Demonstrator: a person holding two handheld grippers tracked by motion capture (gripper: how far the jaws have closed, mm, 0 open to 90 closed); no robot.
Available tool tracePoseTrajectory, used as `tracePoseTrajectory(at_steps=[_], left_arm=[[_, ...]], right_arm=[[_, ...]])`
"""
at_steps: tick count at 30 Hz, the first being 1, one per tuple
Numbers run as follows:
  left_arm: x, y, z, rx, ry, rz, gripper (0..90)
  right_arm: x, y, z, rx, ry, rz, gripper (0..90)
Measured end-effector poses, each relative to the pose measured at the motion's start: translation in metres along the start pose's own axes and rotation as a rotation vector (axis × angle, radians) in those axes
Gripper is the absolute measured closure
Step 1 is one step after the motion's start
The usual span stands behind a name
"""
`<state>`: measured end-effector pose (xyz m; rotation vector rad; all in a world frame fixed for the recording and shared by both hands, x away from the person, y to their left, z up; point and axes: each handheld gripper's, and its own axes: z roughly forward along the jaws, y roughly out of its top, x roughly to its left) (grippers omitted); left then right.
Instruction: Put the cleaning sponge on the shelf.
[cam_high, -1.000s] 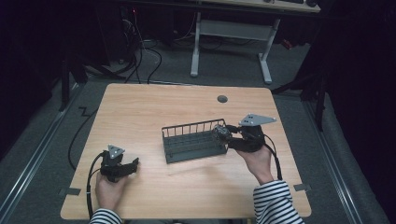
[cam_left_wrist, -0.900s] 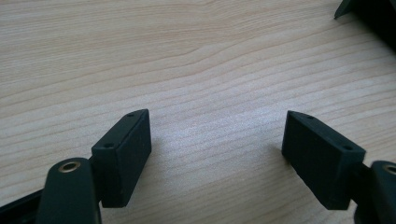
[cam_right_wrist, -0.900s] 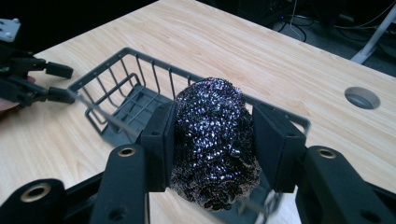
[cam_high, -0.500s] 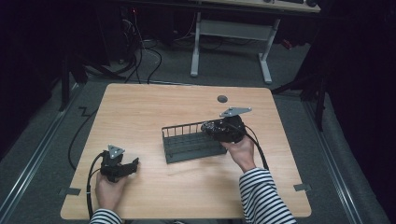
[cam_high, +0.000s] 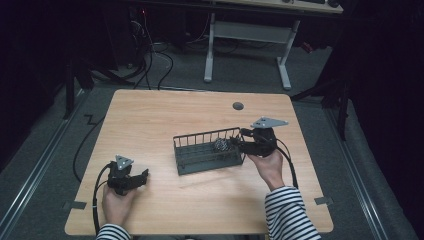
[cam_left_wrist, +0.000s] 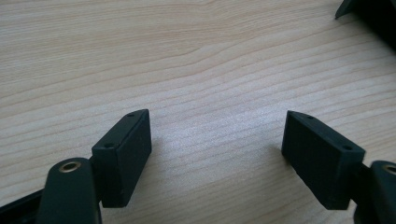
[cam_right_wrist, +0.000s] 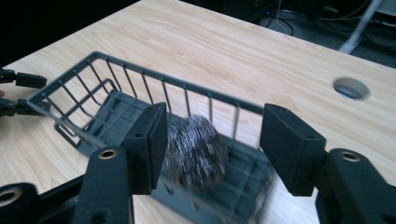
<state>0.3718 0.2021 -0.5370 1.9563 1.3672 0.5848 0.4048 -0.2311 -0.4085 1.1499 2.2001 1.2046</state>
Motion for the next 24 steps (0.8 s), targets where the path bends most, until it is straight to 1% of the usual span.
tracePoseTrajectory(at_steps=[1,2,3,5,6,7,8,9,10,11,12,13,14,15,16,17,19,24], left_arm=[[0.000,0.000,0.000,-0.002,0.001,-0.002,24.5],[0.000,0.000,0.000,-0.002,0.000,-0.002,24.5],[0.000,0.000,0.000,0.000,0.000,-0.001,24.5],[0.000,0.000,0.000,0.000,0.001,-0.001,24.6],[0.000,0.000,0.000,-0.002,0.001,-0.003,24.6],[0.000,0.000,0.000,0.000,0.001,0.000,24.5],[0.000,0.000,0.000,-0.001,0.001,-0.001,24.6],[0.000,0.000,0.000,0.000,0.001,0.000,24.6],[0.000,0.000,0.000,0.000,0.001,0.000,24.6],[0.000,0.000,0.000,0.000,0.001,0.000,24.6],[0.000,0.000,0.000,0.000,0.001,0.000,24.7],[0.000,0.000,0.000,0.000,0.001,0.000,24.7],[0.000,0.000,0.000,0.000,0.001,-0.001,24.6],[0.000,0.000,0.000,-0.001,0.001,-0.002,24.6],[0.000,0.000,0.000,0.000,0.002,-0.001,24.6],[0.000,0.000,0.000,0.000,0.002,-0.001,24.7],[0.000,0.000,0.000,0.000,0.002,-0.001,24.7],[0.000,0.000,0.000,0.000,0.001,-0.001,24.7]], right_arm=[[-0.002,-0.004,-0.007,-0.021,-0.027,-0.009,46.0],[-0.007,-0.011,-0.018,-0.035,-0.038,0.013,46.3],[-0.007,-0.011,-0.018,-0.035,-0.038,0.013,46.5],[-0.010,-0.014,-0.027,-0.041,-0.055,0.014,47.0],[-0.012,-0.016,-0.032,-0.046,-0.064,0.023,47.3],[-0.014,-0.020,-0.037,-0.064,-0.066,0.030,47.9],[-0.016,-0.023,-0.041,-0.070,-0.066,0.043,47.9],[-0.019,-0.029,-0.046,-0.062,-0.083,0.050,48.3],[-0.019,-0.029,-0.046,-0.062,-0.083,0.050,48.3],[-0.022,-0.035,-0.050,-0.067,-0.093,0.060,48.4],[-0.022,-0.035,-0.050,-0.067,-0.093,0.060,48.4],[-0.024,-0.039,-0.052,-0.063,-0.096,0.069,48.4],[-0.026,-0.043,-0.054,-0.061,-0.101,0.080,48.5],[-0.030,-0.051,-0.058,-0.069,-0.100,0.108,49.0],[-0.032,-0.055,-0.060,-0.070,-0.100,0.120,49.1],[-0.032,-0.055,-0.060,-0.070,-0.100,0.120,49.1],[-0.035,-0.062,-0.063,-0.072,-0.105,0.139,49.1],[-0.037,-0.081,-0.065,-0.056,-0.131,0.148,48.7]])
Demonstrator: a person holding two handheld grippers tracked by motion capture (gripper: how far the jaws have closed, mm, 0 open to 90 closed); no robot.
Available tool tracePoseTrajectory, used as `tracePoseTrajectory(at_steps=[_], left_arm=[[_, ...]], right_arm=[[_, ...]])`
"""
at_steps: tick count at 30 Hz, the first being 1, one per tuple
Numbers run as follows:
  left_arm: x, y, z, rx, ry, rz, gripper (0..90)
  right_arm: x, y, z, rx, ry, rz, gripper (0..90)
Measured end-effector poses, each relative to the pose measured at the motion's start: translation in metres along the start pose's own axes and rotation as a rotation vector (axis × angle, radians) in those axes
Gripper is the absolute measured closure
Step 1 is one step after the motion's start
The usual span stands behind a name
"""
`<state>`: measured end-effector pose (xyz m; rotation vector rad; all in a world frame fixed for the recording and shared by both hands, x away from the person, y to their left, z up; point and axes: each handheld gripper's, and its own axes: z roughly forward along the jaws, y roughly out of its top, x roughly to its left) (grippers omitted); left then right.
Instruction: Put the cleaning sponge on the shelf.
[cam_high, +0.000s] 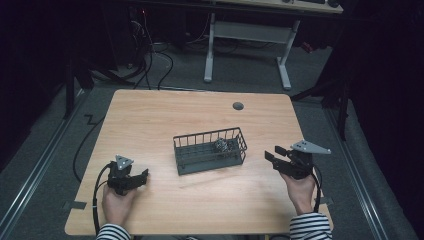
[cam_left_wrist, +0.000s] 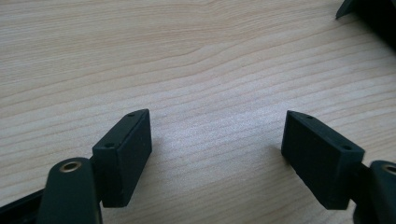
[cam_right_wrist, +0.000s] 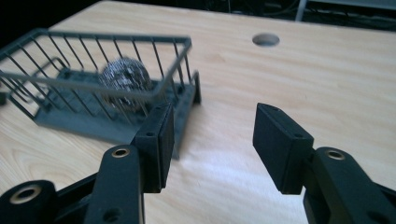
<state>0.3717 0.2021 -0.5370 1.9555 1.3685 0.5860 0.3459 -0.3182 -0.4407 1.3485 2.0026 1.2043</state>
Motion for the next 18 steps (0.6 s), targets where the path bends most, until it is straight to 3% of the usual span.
tracePoseTrajectory(at_steps=[5,8,18], left_arm=[[0.000,0.000,0.000,-0.002,0.000,-0.004,24.7],[0.001,0.000,0.000,-0.002,-0.003,-0.010,24.6],[0.000,0.000,0.000,-0.002,0.004,-0.006,24.8]], right_arm=[[-0.006,-0.031,0.009,0.036,-0.031,0.013,44.6],[-0.009,-0.053,0.021,0.089,-0.079,0.007,42.7],[-0.009,-0.079,0.038,0.178,-0.151,-0.031,40.6]])
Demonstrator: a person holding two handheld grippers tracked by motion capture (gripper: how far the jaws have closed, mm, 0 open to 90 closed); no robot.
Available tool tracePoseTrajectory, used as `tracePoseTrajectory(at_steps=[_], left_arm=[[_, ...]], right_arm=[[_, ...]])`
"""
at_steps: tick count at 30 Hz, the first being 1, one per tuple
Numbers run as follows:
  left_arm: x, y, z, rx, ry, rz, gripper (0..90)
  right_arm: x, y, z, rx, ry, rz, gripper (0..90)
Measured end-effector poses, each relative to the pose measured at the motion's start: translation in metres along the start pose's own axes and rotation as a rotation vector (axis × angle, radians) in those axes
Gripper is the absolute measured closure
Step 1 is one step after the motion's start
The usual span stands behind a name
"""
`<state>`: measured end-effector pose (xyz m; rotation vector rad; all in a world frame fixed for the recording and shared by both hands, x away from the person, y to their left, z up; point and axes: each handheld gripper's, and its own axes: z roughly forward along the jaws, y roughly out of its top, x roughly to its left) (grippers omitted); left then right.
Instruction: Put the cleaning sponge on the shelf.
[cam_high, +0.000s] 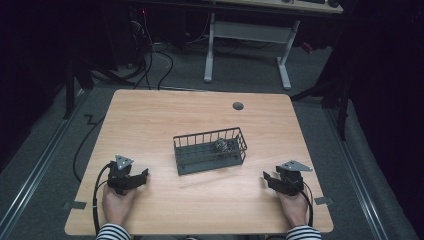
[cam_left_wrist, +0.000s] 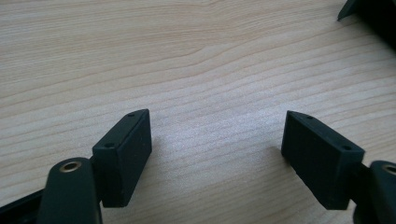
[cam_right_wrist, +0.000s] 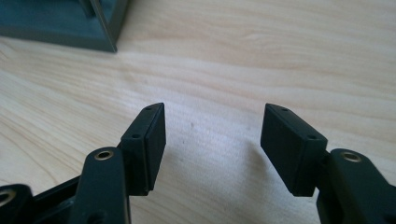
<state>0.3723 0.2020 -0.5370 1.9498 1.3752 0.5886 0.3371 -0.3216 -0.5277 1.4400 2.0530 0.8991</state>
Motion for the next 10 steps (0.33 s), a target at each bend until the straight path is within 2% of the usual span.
tracePoseTrajectory(at_steps=[2,10], left_arm=[[0.0000,0.0000,0.0000,0.000,0.001,0.000,25.0],[0.0000,0.0000,0.0000,0.000,0.002,-0.001,25.3]], right_arm=[[0.0003,-0.0015,0.0022,0.016,0.000,0.002,40.1],[0.0012,-0.0013,0.0026,0.017,-0.010,0.000,37.8]])
